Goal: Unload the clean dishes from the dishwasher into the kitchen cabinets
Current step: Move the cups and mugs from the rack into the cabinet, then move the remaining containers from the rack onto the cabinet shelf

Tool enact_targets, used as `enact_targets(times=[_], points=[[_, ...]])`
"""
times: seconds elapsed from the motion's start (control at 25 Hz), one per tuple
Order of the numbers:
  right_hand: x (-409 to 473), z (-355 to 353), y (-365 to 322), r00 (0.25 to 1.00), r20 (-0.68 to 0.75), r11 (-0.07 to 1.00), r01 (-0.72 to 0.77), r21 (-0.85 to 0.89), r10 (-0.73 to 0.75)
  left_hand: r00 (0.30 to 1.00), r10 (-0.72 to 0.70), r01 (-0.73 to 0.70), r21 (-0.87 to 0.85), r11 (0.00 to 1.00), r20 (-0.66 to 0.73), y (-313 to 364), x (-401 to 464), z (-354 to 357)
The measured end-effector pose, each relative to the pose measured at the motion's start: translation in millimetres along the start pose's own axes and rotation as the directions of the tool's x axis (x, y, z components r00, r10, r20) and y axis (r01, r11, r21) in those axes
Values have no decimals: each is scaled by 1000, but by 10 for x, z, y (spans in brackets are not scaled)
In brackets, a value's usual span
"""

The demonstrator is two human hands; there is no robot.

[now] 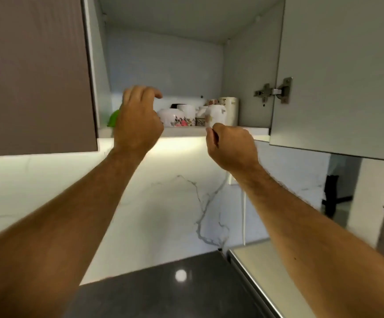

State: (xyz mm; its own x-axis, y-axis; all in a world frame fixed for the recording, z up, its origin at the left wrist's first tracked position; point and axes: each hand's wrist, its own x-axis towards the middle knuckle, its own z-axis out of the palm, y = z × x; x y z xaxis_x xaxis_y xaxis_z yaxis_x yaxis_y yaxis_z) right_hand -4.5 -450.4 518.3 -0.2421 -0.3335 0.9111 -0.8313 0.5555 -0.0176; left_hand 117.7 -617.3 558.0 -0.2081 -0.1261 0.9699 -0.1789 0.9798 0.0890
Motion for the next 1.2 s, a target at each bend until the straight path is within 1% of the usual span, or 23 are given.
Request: enact_targets(times=[0.04, 0.08, 0.16, 0.24, 0.32, 0.4, 0.52, 0.56, 0.68, 0.8, 0.88, 1.0, 1.08, 1.16, 1.2], points=[[-160, -57, 49, 999, 33, 999, -37, -11, 38, 999, 48, -48, -41, 998, 11, 160, -193, 13], [-309, -108, 98, 995, 65, 997, -76, -28, 78, 997, 59, -55, -81, 995, 50, 334, -417, 38], [-591, -212, 206, 975, 142, 985, -166, -54, 172, 984, 38, -17, -122, 992, 176, 691, -885, 86], [-863, -305, 339, 925, 247, 957, -286, -42, 287, 949, 5, 25, -90, 996, 315, 1031, -1299, 86], [-1168, -390, 470, 877, 309, 925, -378, -27, 367, 901, -64, 90, -42, 995, 429, 1288, -1614, 69], [-1558, -543, 649, 843, 352, 904, -426, -23, 406, 858, -100, 124, -15, 992, 505, 1563, -1912, 57], [-2114, -845, 926, 792, 446, 893, -449, -36, 416, 814, -73, 93, -5, 996, 576, 2010, -2350, 40], [-2276, -964, 1013, 775, 468, 886, -462, -40, 426, 801, -75, 110, -22, 994, 594, 2173, -2483, 16], [-2733, -1290, 1191, 739, 484, 854, -519, -33, 468, 766, -75, 174, -92, 980, 639, 2623, -2858, -69], [-3287, -1616, 1368, 691, 495, 816, -574, -69, 527, 708, -72, 211, -113, 971, 703, 3072, -3300, -102], [-3670, -1796, 1479, 635, 512, 788, -597, -150, 578, 656, -64, 215, -105, 971, 752, 3333, -3582, -100], [-4175, -2053, 1627, 543, 530, 730, -637, -245, 652, 557, -3, 196, -128, 972, 831, 3657, -3912, -114], [-4483, -2254, 1708, 478, 516, 673, -674, -304, 711, 507, 55, 203, -181, 962, 860, 3862, -4081, -157], [-4768, -2450, 1747, 407, 478, 599, -708, -373, 778, 472, 127, 215, -253, 943, 872, 4018, -4223, -212], [-4914, -2548, 1744, 373, 462, 566, -717, -406, 805, 436, 168, 219, -286, 933, 884, 4078, -4305, -250]])
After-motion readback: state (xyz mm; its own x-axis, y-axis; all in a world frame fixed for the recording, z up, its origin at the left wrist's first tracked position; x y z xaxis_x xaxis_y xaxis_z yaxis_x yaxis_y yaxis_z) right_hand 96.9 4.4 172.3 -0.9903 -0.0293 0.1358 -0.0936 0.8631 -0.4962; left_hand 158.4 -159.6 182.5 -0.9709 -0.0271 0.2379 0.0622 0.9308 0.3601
